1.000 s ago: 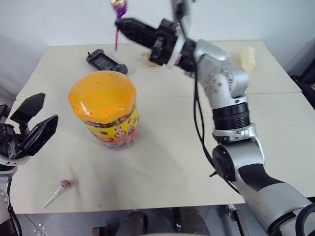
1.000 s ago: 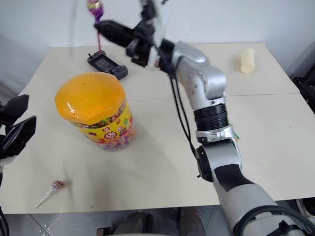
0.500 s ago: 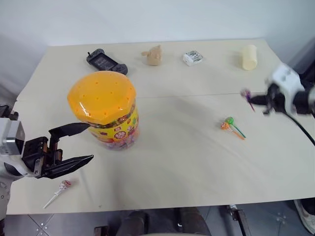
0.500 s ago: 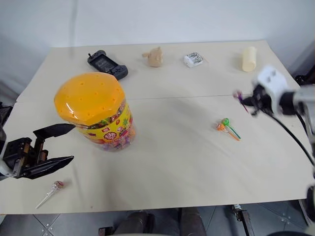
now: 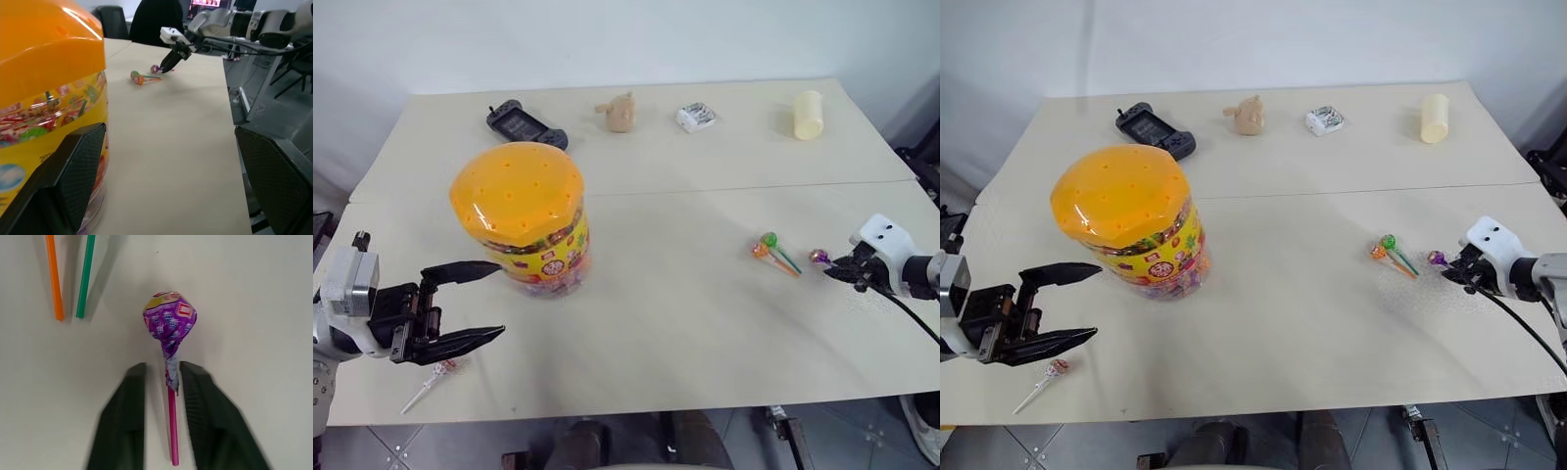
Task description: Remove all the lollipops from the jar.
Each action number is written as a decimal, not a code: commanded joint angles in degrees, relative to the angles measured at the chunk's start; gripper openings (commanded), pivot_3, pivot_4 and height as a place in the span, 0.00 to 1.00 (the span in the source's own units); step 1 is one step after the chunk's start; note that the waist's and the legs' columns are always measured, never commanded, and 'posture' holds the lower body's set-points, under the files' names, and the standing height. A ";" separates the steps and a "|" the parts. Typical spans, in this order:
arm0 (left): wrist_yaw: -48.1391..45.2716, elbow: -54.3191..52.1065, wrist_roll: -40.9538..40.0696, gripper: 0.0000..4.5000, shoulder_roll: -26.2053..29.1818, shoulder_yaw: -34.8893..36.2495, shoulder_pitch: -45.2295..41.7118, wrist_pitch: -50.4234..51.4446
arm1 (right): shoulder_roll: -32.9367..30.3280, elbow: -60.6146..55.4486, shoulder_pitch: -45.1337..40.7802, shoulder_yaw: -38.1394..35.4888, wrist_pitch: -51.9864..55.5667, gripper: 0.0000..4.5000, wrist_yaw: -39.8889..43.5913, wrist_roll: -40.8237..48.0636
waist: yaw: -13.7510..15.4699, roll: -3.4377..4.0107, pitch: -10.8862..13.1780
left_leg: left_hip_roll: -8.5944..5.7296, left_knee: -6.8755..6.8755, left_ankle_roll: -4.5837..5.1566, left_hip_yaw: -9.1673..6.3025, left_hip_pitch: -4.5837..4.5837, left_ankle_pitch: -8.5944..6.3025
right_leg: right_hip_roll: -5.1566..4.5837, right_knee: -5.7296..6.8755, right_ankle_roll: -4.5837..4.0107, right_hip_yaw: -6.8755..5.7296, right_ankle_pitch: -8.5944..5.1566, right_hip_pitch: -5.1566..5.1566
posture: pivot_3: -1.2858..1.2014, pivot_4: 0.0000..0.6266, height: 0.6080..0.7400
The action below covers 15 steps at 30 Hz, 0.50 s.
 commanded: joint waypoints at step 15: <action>12.48 16.42 12.96 1.00 -2.43 7.22 1.94 -9.92 | 16.18 -36.23 8.10 -11.54 -7.46 0.99 13.02 28.02 | 0.99 0.02 0.02 | 0.11 0.03 -0.07 -0.05 0.02 -0.04 | 0.08 0.01 0.04 -0.05 0.02 0.03 | 0.52 0.24 1.00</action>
